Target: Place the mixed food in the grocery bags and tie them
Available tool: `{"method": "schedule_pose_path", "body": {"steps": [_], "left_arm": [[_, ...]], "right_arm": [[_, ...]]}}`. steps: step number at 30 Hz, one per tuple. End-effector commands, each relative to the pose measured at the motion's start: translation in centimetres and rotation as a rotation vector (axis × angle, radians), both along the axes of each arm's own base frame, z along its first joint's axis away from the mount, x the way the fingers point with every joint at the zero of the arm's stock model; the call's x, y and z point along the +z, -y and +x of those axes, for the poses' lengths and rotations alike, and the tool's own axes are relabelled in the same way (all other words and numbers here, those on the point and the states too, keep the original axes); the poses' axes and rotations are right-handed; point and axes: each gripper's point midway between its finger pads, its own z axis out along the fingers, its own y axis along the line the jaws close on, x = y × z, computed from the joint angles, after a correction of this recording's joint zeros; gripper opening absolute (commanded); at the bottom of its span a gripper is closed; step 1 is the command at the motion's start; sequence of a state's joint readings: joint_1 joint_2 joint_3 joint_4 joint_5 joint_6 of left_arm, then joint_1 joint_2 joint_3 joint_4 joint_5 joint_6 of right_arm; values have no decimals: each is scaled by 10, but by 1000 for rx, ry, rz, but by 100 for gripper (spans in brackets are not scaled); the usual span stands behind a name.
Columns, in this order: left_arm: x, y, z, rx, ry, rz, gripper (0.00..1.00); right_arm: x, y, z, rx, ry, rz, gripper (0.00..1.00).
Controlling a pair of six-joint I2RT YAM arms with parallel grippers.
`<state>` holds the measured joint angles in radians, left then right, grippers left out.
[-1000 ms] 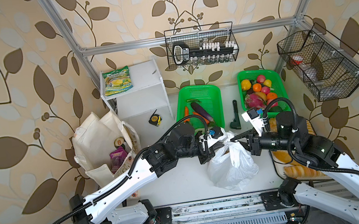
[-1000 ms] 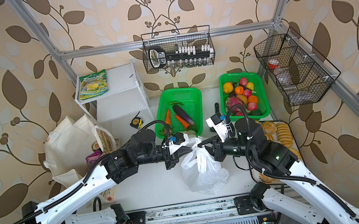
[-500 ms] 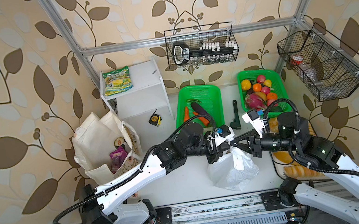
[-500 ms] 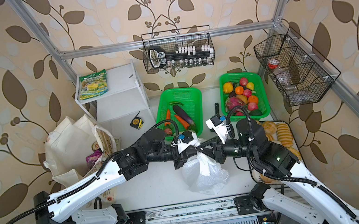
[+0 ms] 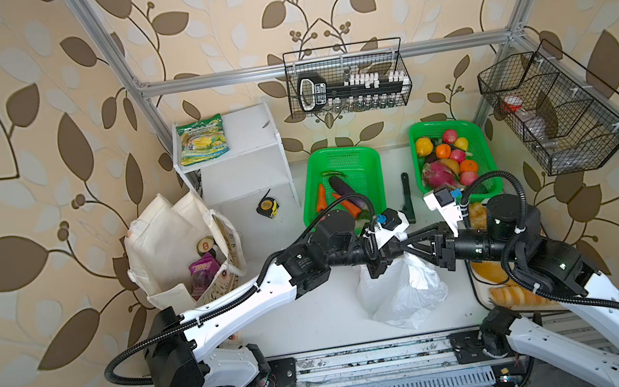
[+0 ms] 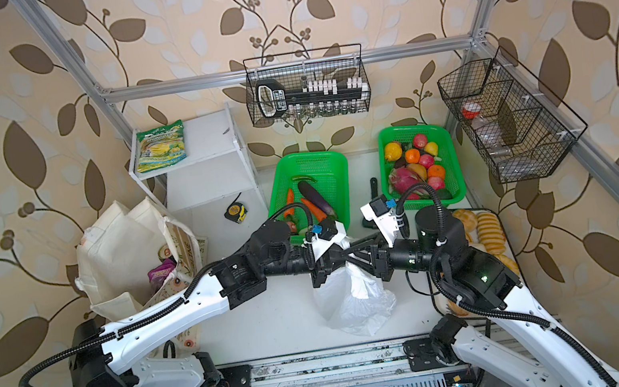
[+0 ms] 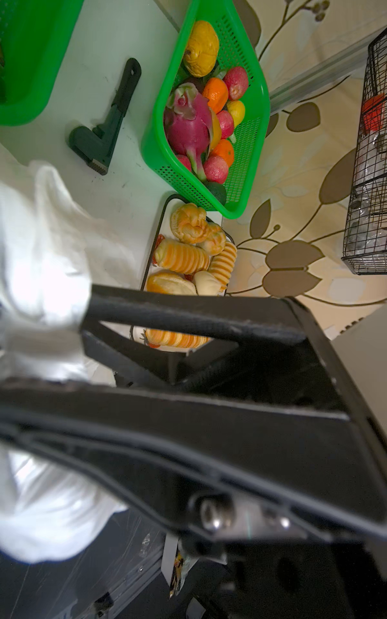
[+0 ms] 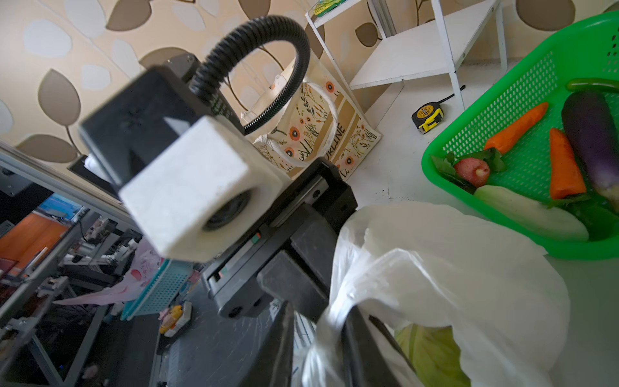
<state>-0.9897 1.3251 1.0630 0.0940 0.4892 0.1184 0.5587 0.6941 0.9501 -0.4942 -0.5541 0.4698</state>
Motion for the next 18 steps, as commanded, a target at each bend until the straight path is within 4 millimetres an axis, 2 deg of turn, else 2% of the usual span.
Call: {"method": "schedule_pose_path", "body": {"steps": [1,4,7,15,18], "left_arm": [[38,7,0,-5,74,-168,0],[35,9,1,-6,79,-173,0],[34,10,3,0,88,-176,0],[30,16,5,-9,74,-171,0],[26,17,6,-7,67,-169,0]], "right_arm": [[-1,10,2,-43,25,-20,42],[6,21,7,-112,62,-19,57],[11,34,13,-194,99,-29,63],[12,65,23,-381,127,-53,65],[12,76,25,-446,136,-54,57]]}}
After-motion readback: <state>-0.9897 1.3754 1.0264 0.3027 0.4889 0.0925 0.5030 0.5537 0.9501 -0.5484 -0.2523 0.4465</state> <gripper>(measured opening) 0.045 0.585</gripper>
